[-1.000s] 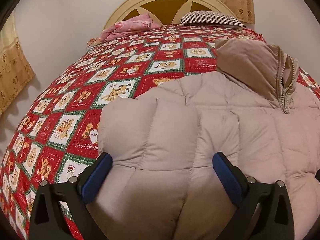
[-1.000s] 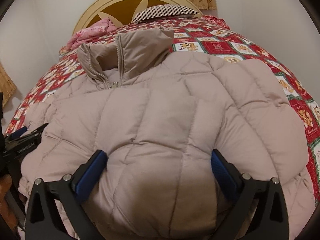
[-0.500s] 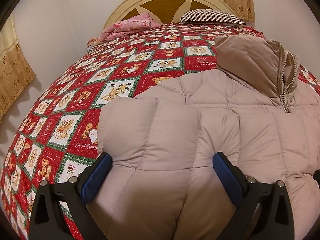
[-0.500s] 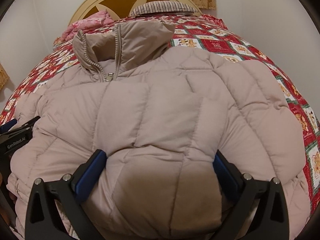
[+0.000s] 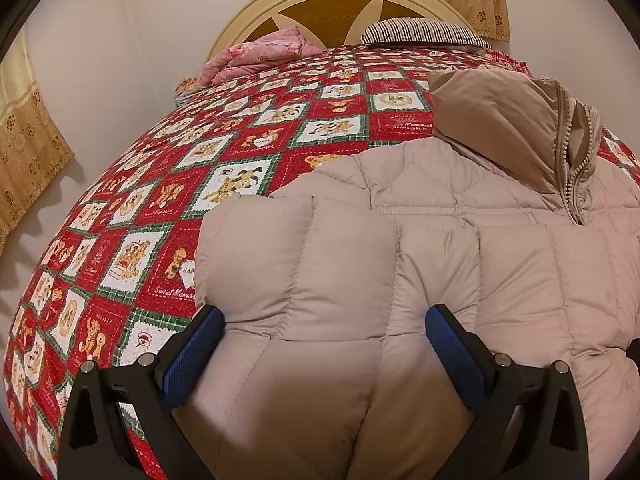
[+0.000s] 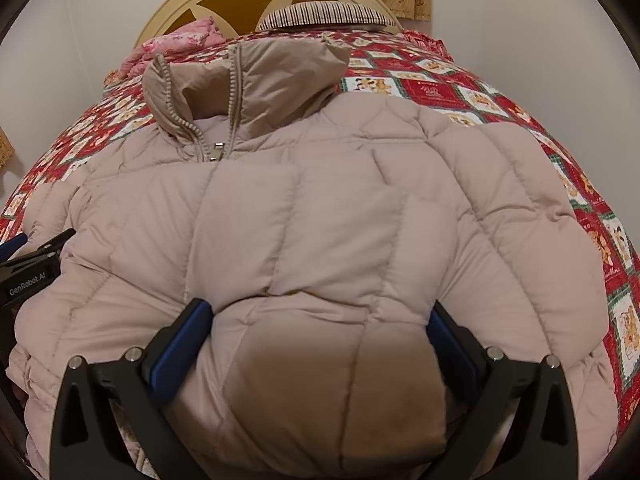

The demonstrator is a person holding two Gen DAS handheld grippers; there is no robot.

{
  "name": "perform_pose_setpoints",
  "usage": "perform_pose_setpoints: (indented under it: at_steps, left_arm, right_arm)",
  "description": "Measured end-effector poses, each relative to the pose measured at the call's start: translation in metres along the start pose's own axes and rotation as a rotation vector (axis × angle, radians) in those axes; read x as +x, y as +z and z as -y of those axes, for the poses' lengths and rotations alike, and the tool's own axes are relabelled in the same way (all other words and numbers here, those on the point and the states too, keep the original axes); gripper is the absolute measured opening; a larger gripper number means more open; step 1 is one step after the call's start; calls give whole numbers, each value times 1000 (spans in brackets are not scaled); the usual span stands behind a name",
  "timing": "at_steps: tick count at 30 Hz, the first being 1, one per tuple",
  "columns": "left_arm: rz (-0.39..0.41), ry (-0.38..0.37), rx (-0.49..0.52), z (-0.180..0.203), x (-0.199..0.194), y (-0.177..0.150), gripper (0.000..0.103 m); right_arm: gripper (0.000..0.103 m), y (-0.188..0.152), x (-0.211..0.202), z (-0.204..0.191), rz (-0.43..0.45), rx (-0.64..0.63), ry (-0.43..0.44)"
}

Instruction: Fold large clothes

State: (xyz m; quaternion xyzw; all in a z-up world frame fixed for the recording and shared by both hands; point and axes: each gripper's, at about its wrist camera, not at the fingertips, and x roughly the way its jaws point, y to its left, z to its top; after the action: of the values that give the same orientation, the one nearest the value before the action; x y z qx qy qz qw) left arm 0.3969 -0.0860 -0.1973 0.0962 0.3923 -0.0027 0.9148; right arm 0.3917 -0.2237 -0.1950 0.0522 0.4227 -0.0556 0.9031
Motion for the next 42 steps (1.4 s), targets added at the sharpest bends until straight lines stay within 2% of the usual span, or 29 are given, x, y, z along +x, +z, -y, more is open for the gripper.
perform_pose_setpoints:
  at_steps: [3,6,8,10,12,14,17,20,24,26,29,33,35,37,42]
  left_arm:
    - [-7,18,-5,-3,-9,3,102]
    - [56,17,-18,-4,-41,9,102]
    - [130,-36,-18,1,-70,18,102]
    - [164,-85,14,14,-85,25,102]
    - [154,-92,81,35,-81,28,102]
    - [119,-56,128,53,-62,25,102]
    - [23,-56,139,64,-24,13,102]
    - [10,-96,95,59,-11,9,102]
    - [17,-95,90,61,-7,6,102]
    - [21,-88,91,62,-6,6,102]
    - [31,-77,94,65,-8,3,102]
    - [37,-69,95,66,-9,2,102]
    - [37,-69,95,66,-10,1,102]
    - [37,-69,94,67,-10,1,102]
    - [38,-68,94,67,-10,1,102]
  right_arm:
    - [103,0,0,0,1,0,-1]
    - [103,0,0,0,3,4,1]
    - [103,-1,0,0,6,6,2]
    - [103,-1,-1,1,9,9,5]
    - [103,-2,-1,1,11,13,9]
    - [103,-2,-2,2,15,18,15]
    - [103,-3,-3,3,19,23,22]
    - [103,-3,-3,3,21,23,23]
    - [103,-3,-4,3,24,25,27]
    - [103,-3,-10,8,41,47,57]
    - [99,7,-32,25,96,102,122]
    - [100,38,-62,58,245,130,120]
    - [100,59,-54,85,267,172,138]
    - [100,72,-31,111,246,235,146]
    - [99,74,26,141,124,266,168]
